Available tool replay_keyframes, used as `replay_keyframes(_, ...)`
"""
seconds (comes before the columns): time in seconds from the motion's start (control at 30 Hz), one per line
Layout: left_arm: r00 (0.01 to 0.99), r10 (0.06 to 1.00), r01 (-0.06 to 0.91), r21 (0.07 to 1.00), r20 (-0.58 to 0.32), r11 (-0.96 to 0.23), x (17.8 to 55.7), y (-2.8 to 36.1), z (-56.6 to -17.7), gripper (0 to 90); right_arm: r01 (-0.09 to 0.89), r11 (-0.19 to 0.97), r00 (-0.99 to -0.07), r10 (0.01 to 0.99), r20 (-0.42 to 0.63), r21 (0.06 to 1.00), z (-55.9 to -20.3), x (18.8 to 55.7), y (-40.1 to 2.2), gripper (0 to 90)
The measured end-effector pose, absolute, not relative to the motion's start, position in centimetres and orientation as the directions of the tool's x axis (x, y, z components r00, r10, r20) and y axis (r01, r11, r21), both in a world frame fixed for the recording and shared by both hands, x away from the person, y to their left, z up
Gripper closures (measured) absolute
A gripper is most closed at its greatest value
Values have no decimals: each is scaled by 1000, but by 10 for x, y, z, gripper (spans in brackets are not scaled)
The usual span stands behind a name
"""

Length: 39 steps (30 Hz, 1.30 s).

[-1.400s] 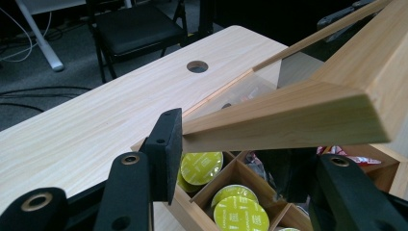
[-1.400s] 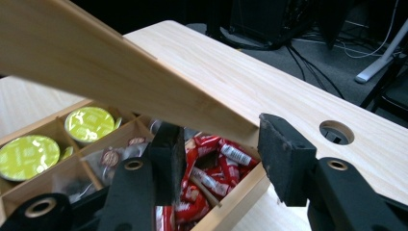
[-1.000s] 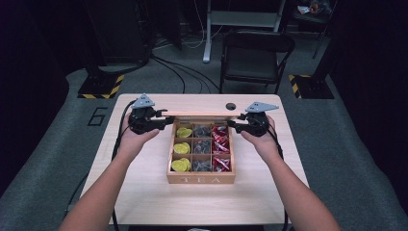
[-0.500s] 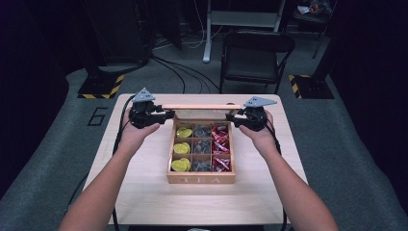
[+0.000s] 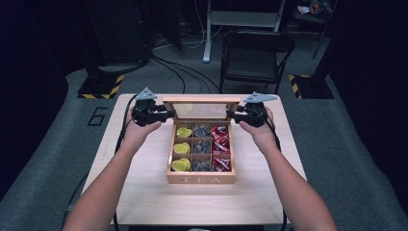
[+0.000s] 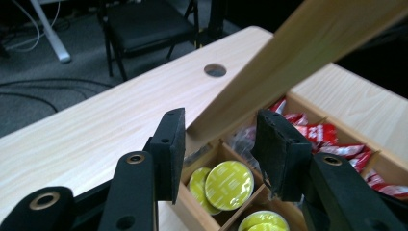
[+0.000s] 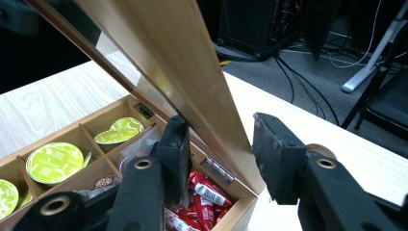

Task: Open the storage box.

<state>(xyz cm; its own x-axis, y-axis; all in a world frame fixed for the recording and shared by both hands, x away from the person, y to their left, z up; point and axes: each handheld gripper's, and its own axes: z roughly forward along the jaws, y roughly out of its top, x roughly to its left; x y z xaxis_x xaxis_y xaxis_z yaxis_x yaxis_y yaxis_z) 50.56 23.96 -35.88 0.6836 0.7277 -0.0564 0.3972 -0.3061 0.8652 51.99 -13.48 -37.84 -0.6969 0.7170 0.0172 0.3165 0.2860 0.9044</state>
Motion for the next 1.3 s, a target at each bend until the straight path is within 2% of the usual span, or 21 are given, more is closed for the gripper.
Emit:
replay_keyframes(0.63,657,753,417,852,-43,-316,537,232,-391,578,332,256,-686,726,46,908,-377,528,-135,586)
replay_keyframes(1.13,662,750,407,849,-19,-338,544,233,-393,613,355,240,-662,746,63,904,-375,535,-134,598)
replay_keyframes(1.3,659,752,409,853,-29,-325,545,234,-393,616,367,243,-652,756,62,898,-378,538,-134,570)
